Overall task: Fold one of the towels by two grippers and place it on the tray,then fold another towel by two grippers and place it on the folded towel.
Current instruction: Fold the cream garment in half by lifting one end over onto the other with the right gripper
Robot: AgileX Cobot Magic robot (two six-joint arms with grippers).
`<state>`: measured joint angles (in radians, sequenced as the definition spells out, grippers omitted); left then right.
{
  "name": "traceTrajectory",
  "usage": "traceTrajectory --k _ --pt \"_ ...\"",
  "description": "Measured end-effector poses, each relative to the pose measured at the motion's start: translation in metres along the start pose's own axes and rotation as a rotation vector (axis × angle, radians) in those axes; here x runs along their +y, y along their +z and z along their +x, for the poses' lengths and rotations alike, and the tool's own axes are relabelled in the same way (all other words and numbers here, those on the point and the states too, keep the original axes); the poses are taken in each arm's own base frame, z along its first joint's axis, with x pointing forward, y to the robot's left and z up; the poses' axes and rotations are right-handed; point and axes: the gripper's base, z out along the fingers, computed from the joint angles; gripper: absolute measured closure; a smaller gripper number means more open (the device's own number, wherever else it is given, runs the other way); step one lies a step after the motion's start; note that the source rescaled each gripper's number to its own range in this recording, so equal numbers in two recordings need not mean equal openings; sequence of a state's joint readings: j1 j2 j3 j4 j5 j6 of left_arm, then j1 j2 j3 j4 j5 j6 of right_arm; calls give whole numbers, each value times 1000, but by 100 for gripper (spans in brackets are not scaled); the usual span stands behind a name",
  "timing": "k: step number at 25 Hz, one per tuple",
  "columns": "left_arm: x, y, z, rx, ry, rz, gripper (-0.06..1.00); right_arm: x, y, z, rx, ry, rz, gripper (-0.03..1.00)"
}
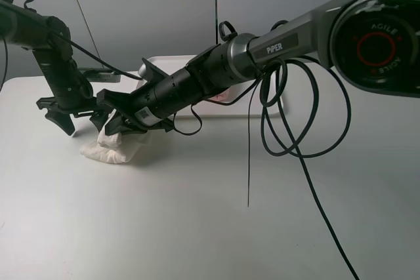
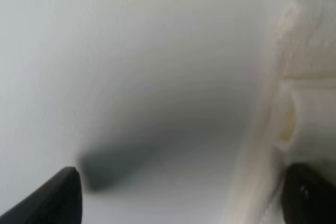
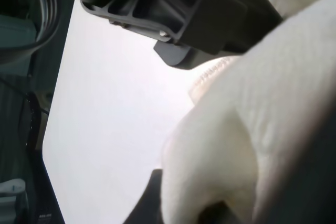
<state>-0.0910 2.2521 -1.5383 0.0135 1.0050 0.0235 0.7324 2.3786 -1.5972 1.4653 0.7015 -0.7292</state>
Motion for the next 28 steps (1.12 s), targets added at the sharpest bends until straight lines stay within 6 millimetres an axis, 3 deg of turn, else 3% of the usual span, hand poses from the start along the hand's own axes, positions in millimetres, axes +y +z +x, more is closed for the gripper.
traceTrajectory --k 8,15,18,21,26,28 --pt "0 -37 -11 -90 19 -1 -4 0 0 0 -3 5 -3 94" --pt "0 -45 -12 -102 24 7 -4 0 0 -1 -15 5 8 94" --pt "0 -50 -11 -114 39 6 -4 0 3 -1 -41 13 27 89" --pt "0 -58 -10 -133 47 4 -4 6 10 2 -75 27 37 77" --pt "9 -70 -8 -159 33 -4 -4 23 25 10 -129 -13 12 28" --pt "18 -74 -7 -168 13 -7 -4 27 27 11 -146 -18 1 17"
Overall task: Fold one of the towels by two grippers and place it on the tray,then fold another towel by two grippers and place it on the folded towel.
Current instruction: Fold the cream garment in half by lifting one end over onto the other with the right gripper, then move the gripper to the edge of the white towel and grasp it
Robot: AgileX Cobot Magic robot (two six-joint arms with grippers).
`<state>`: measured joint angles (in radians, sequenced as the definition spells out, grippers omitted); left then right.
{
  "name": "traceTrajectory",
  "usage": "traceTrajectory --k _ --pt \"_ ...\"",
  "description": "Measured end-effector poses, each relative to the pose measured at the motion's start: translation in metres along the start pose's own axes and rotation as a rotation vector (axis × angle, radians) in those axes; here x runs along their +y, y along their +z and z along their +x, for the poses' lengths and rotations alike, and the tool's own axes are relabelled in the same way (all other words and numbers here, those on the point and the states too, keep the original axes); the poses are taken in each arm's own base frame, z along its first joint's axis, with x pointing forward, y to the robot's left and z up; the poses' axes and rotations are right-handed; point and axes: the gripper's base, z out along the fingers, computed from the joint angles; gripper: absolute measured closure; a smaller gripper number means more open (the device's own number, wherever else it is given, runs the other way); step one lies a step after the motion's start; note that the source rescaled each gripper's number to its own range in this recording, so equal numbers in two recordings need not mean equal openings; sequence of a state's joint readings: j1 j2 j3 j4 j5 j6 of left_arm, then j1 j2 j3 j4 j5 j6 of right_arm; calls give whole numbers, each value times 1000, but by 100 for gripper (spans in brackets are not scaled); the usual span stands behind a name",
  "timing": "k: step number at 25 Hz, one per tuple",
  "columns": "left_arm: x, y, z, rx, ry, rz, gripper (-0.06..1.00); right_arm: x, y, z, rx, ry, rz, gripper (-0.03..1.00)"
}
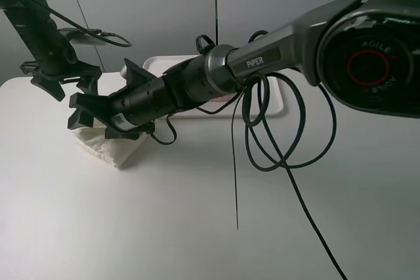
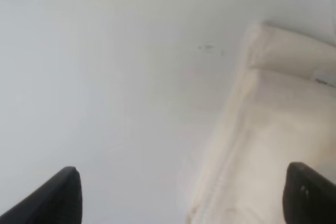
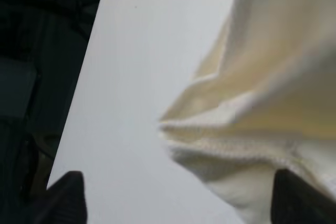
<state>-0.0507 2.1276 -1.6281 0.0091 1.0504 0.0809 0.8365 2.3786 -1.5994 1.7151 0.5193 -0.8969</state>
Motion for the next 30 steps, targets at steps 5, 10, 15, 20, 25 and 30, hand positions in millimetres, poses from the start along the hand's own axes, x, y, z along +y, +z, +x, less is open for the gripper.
traceTrajectory --k 5,10,15,20,25,30 --pt "23 -8 4 0 -52 -9 -4 1 0 -1 -3 -12 -14 14" --pt "29 -8 5 6 -56 -6 -4 -3 -13 -9 29 -9 33 14" --pt "29 -9 5 5 -53 1 -4 -19 -31 -20 90 94 103 14" --pt "29 -9 4 3 -47 1 -4 -8 -42 -23 145 83 59 14" --pt "29 -9 4 2 -46 1 -4 1 -54 -18 247 52 94 14" --pt "29 -9 4 2 -46 1 -4 -15 -61 -9 363 -10 262 14"
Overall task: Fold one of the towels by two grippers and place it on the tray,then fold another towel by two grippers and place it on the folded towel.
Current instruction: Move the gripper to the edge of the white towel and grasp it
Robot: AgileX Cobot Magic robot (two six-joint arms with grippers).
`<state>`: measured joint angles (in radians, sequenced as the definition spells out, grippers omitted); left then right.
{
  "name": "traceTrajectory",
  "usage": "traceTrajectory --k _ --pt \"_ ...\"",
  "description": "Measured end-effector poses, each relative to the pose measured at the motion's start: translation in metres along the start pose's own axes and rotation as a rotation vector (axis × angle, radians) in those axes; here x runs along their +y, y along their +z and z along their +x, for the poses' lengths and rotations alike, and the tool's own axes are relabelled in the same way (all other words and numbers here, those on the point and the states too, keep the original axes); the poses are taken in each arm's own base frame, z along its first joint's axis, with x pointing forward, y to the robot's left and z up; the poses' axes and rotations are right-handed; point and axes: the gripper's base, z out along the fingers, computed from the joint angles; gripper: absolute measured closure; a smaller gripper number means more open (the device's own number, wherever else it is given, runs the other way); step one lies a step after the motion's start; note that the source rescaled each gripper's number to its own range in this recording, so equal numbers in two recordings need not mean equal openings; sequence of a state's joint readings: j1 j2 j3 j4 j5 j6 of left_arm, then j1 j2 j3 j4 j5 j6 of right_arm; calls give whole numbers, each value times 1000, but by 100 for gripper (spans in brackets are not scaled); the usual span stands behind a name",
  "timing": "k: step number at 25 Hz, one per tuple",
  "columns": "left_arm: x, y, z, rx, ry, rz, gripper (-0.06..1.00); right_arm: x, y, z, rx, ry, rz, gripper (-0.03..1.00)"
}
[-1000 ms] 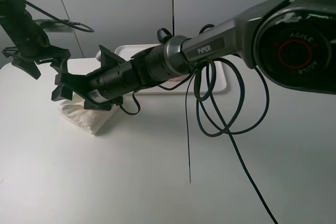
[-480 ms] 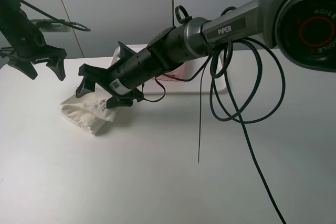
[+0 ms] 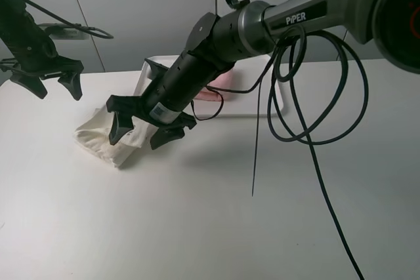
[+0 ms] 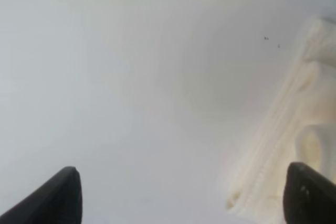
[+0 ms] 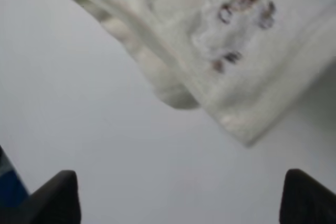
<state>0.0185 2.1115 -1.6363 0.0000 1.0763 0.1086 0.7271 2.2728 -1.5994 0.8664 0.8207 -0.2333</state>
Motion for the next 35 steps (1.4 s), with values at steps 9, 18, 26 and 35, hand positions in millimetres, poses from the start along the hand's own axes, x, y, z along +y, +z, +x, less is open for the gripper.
traceTrajectory --k 9,18,26,35 --pt "0 0 0 0 0 0 -4 -4 1 -2 -19 -6 33 14" --pt "0 0 0 0 0 0 -4 -3 36 17 41 -160 216 14" --pt "0 -1 0 -2 0 0 -4 -7 35 8 -60 -129 276 14" --pt "-1 -1 0 -5 -4 8 -4 1 31 -5 -178 -69 240 22"
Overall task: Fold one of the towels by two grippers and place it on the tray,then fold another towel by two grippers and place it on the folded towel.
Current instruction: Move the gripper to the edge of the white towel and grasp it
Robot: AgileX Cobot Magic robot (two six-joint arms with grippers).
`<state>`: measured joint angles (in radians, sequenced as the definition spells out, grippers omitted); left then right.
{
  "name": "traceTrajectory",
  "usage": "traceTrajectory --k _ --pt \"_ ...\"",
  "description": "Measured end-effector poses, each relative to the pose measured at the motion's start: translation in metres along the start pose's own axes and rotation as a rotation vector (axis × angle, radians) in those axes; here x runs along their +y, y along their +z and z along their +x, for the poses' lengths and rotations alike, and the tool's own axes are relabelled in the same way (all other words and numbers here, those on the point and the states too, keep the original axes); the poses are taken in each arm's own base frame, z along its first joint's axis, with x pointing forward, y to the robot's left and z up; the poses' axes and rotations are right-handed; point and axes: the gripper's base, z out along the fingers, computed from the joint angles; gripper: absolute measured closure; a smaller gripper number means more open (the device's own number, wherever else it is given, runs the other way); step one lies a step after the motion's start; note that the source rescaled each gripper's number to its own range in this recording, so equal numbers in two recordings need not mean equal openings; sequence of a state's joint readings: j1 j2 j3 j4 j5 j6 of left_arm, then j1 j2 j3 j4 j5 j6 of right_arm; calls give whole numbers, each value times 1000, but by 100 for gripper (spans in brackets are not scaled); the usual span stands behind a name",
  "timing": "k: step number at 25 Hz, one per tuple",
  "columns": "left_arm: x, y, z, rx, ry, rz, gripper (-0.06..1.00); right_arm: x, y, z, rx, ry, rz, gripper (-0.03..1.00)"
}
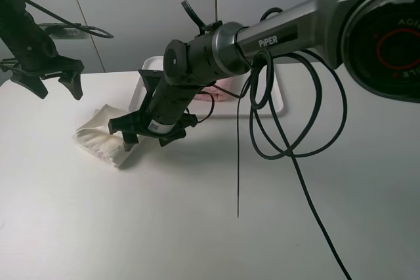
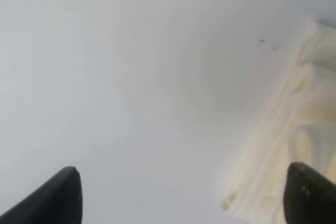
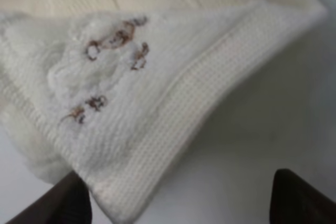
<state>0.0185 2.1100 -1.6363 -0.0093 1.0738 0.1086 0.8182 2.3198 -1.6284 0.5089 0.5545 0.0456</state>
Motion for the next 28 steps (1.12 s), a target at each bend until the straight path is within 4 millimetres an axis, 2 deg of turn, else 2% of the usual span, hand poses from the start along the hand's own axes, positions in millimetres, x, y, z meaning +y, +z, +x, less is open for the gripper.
traceTrajectory --k 8,16,28 --pt "-1 0 0 -1 -3 9 -4 24 -15 -27 -130 61 -143 22" --pt "-2 0 0 -3 0 23 -4 24 1 -26 -141 128 -221 28" --pt "-4 0 0 -5 3 40 -4 21 -2 -44 -352 39 -193 28"
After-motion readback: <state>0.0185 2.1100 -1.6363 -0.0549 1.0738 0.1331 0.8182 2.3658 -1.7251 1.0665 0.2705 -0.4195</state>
